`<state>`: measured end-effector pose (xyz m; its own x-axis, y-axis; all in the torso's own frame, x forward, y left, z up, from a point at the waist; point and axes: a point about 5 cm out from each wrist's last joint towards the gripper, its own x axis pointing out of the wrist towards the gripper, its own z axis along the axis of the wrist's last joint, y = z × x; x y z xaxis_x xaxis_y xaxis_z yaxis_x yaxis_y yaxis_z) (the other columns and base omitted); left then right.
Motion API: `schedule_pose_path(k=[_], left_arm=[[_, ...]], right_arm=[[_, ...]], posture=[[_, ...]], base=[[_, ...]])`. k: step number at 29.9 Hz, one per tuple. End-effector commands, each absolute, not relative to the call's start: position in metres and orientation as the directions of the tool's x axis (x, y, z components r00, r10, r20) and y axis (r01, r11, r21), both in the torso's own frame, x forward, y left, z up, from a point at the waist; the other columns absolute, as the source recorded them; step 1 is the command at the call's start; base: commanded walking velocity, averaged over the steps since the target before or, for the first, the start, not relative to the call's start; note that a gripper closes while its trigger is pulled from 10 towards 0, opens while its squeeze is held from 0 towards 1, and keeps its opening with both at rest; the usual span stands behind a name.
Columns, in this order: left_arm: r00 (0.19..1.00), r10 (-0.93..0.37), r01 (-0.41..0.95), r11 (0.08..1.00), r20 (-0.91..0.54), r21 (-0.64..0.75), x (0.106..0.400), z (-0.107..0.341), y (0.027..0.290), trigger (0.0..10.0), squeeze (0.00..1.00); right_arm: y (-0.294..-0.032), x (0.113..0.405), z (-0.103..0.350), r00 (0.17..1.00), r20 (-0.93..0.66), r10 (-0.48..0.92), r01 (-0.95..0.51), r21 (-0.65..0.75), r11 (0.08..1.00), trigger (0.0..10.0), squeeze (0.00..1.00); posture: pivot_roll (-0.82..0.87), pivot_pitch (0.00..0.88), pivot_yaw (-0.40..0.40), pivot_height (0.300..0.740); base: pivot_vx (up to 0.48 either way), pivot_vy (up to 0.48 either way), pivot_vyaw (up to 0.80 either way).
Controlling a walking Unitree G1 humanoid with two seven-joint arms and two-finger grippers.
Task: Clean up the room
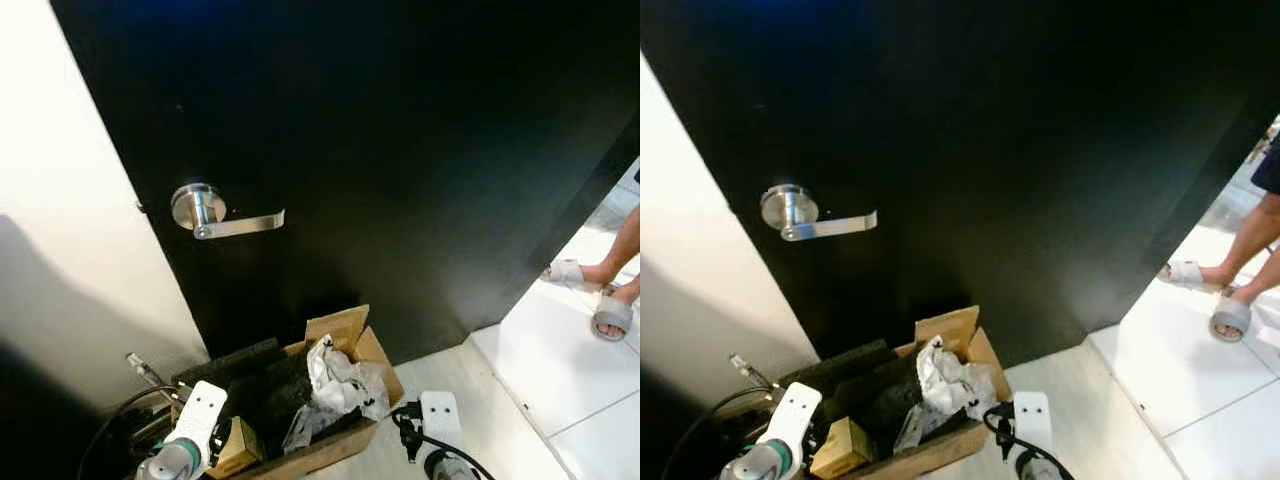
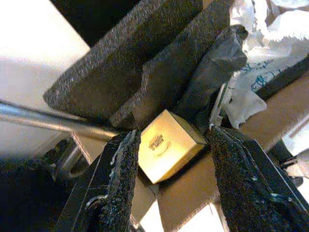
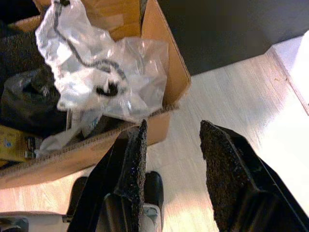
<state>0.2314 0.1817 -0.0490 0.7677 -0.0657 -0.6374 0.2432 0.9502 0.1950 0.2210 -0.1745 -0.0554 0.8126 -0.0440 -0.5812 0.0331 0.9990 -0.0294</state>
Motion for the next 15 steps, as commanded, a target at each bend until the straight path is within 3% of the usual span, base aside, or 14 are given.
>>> schedule_pose_path(k=[1, 15], left_arm=[[0.756, -0.061, 0.25, 0.947, -0.651, 0.202, 0.2273, -0.0522, 0.1831, 10.0, 0.0], [0.762, -0.065, 0.252, 0.947, -0.645, 0.202, 0.2286, -0.0518, 0.1818, 10.0, 0.0]], right_arm=[[-0.1733, 0.2159, -0.0593, 0.798, -0.602, -0.042, 0.026, -0.035, 0.999, 10.0, 0.0], [-0.1709, 0.2138, -0.0607, 0.795, -0.606, -0.04, 0.019, -0.041, 0.999, 10.0, 0.0]], posture=[[-0.03, 0.019, 0.061, 0.74], [-0.02, 0.026, 0.066, 0.74]], base=[[-0.349, 0.0, 0.0], [-0.361, 0.0, 0.0]])
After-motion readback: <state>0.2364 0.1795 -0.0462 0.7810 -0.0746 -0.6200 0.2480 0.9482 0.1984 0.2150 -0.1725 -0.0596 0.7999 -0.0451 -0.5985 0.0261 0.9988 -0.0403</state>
